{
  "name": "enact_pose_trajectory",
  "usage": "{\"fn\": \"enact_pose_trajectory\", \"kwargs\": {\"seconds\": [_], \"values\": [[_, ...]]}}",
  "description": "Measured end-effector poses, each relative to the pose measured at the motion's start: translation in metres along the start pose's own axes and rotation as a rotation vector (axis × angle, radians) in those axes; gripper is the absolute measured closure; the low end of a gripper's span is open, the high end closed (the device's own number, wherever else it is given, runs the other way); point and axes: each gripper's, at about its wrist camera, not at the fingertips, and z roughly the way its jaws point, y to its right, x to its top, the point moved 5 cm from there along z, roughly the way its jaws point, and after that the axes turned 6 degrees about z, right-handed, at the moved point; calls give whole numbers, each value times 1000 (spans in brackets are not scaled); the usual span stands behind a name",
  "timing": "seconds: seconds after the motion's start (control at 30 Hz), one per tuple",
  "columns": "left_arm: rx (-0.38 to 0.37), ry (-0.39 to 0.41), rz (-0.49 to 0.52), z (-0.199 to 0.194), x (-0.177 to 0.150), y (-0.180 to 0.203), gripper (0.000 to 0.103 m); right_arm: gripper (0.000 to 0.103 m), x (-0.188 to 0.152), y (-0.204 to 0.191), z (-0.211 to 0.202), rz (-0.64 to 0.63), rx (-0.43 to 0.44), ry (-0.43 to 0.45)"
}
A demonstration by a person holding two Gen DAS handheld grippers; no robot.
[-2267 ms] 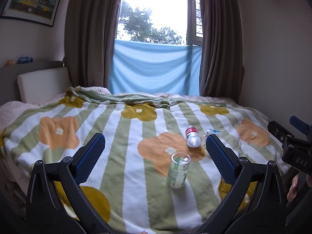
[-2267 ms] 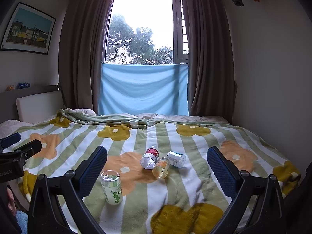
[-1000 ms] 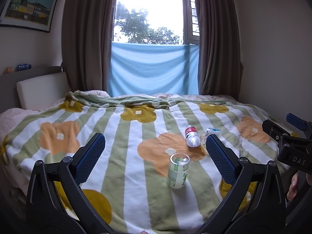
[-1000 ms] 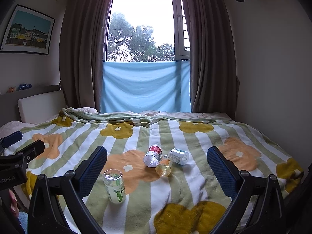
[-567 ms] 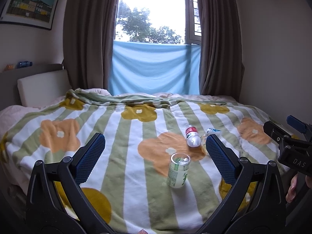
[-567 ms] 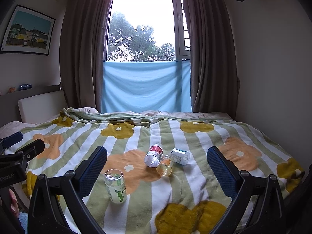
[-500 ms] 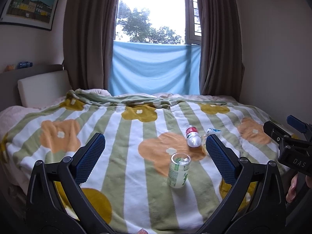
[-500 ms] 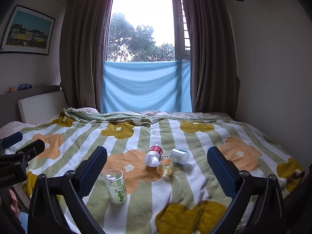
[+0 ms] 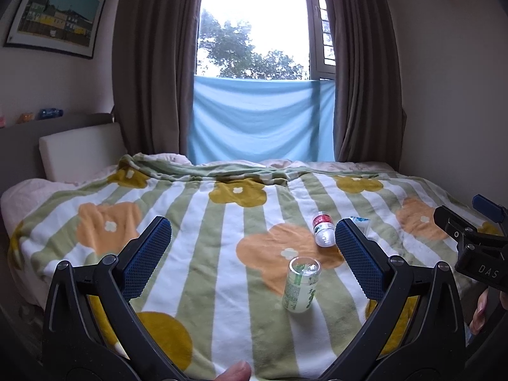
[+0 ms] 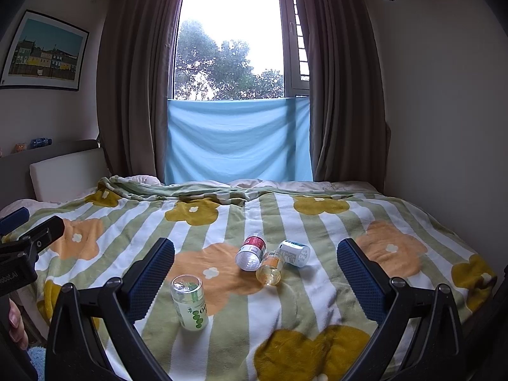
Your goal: Flip cup upside down
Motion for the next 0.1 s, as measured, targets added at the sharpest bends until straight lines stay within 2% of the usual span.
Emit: {"fn": "enact_pose_trajectory", "kwargs": {"seconds": [0.1], "values": [[10, 9, 18, -1, -1, 3, 0, 1, 0, 1, 0, 0, -1, 0]]}}
